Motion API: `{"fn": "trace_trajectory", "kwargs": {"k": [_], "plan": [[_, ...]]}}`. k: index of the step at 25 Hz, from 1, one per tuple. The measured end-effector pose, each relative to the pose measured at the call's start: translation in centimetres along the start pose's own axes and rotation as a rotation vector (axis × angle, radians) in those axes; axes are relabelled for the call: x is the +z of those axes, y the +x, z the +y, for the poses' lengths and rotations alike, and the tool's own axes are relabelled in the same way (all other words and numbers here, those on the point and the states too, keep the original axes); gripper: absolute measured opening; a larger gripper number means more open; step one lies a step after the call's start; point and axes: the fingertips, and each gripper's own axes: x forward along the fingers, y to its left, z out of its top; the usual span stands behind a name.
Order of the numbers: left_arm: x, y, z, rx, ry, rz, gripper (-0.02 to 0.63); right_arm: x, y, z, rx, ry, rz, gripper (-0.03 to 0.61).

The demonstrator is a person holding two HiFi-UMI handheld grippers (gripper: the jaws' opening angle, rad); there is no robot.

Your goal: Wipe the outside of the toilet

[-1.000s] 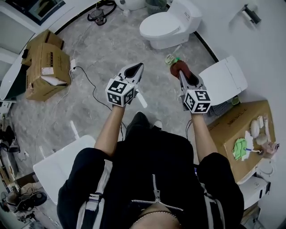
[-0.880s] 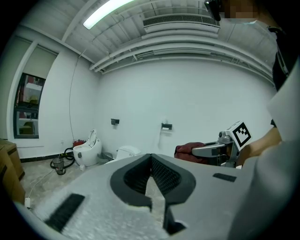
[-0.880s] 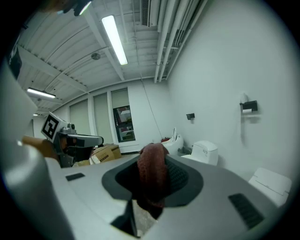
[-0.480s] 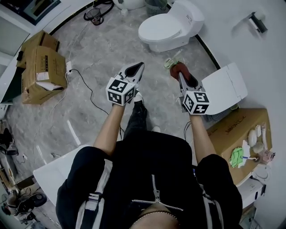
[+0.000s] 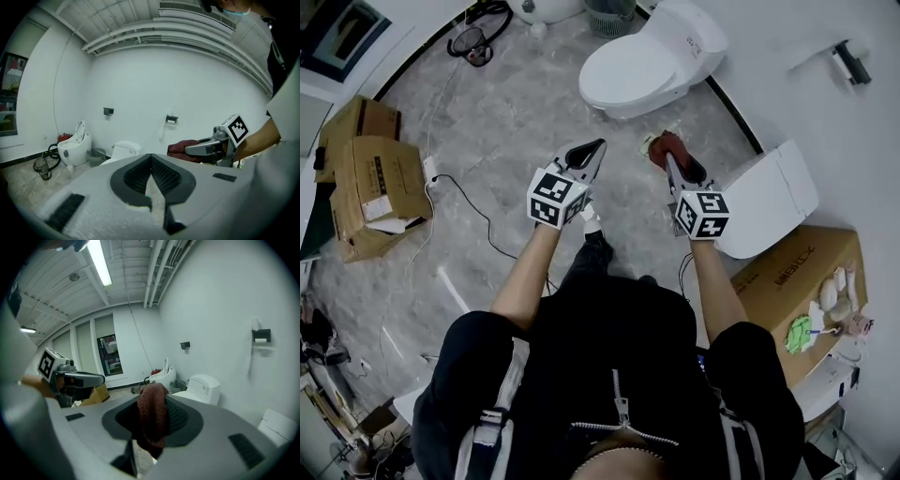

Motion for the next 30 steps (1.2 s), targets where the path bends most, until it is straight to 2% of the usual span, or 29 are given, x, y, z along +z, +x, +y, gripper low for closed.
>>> {"fn": "trace_trajectory", "kwargs": {"k": [4, 11, 24, 30], "plan": [[-0.8, 2.8, 2.6, -0.078, 0.010, 0.041, 0.003, 0.2, 4.1, -0.8, -0.041, 0.011, 0.025, 0.114], [-0.9, 9.8, 6.4, -0.141, -0.008, 0.081, 0.004, -0.3, 9.7, -5.8, -0.101, 0.057, 0.066, 0.114], [-3.0, 26.7, 11.8, -0.168, -0.064, 0.152, 0.003, -4.2, 22.0, -19.3, -0.161, 0.172, 0.145, 0.114], [-7.9, 33.7, 14.1, -0.175, -0.089, 0.201, 0.004, -9.5, 28.4, -23.8, -0.158, 0.225, 0.217, 0.114]]}}
